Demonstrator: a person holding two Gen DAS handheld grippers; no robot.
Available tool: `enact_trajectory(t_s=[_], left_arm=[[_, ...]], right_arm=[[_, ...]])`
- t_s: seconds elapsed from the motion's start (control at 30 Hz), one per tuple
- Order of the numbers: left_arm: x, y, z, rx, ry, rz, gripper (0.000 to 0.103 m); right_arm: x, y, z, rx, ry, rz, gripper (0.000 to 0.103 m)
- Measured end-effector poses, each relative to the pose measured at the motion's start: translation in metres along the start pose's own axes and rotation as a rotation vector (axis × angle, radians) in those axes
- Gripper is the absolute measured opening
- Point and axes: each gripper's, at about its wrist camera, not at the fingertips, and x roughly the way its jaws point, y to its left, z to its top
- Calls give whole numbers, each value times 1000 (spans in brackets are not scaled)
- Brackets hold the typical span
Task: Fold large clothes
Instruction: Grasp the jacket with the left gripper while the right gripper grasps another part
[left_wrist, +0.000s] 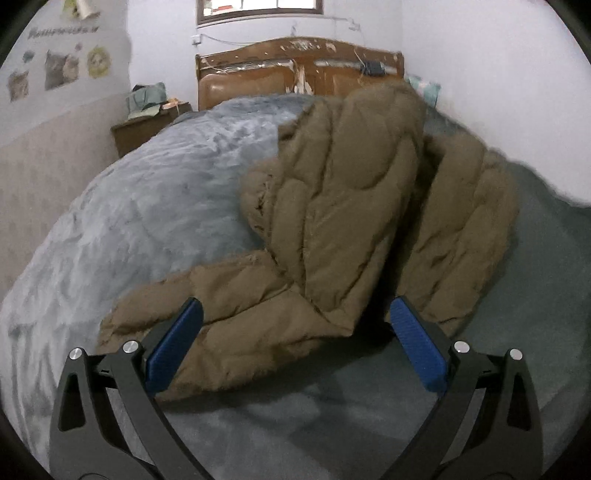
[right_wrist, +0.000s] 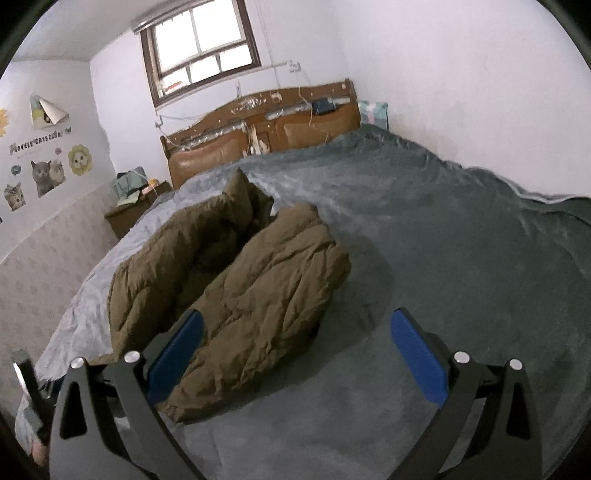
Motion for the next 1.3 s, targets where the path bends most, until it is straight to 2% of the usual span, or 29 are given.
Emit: enact_trajectory(t_s=[0.2, 0.27, 0.3, 0.33, 0.37, 0.43, 0.5, 0.63, 0.73, 0.9, 0.97, 1.0, 1.03, 1.07, 1.13, 1.23, 1.3], left_arm=[[55, -14, -5, 47, 133, -2, 100], [70, -12, -5, 71, 162, 11, 89], [75, -10, -3, 70, 175, 10, 76], [80, -4, -1, 50, 187, -10, 60], [81, 1, 1, 26, 194, -34, 51], [77, 15, 6, -48, 190, -87, 22], [69, 24, 12, -82, 167, -98, 13], [52, 38, 25, -127, 109, -100, 9], [48, 42, 26, -145, 97, -110, 9], [51, 39, 20, -155, 79, -119, 9], [53, 40, 21, -157, 72, -119, 9], [48, 47, 19, -159, 72, -120, 9], [48, 46, 21, -158, 71, -118, 9], [48, 45, 21, -156, 69, -114, 9], [46, 46, 24, -161, 55, -99, 9], [30, 61, 34, -211, 3, -80, 9], [15, 75, 40, -248, -38, -71, 9]], right_arm=[[12, -1, -4, 35, 55, 17, 101], [14, 0, -4, 37, 60, 19, 101], [14, -1, -4, 34, 62, 15, 101], [15, -1, -4, 34, 65, 15, 101], [15, -1, -4, 33, 69, 13, 101], [22, -2, -7, 17, 75, 1, 101], [39, -2, -11, -2, 104, -28, 101], [101, -1, -22, -14, 190, -37, 101], [150, -2, -45, 32, 266, -25, 101], [194, 24, -53, 1, 242, 72, 99], [208, 33, -54, -2, 258, 89, 78], [217, 35, -54, 16, 270, 87, 57], [219, 35, -54, 39, 268, 89, 42], [219, 33, -52, 64, 264, 85, 34], [212, 35, -43, 63, 229, 87, 12], [190, 42, -22, -21, 129, 33, 9], [166, 30, -2, 8, 52, -25, 8]])
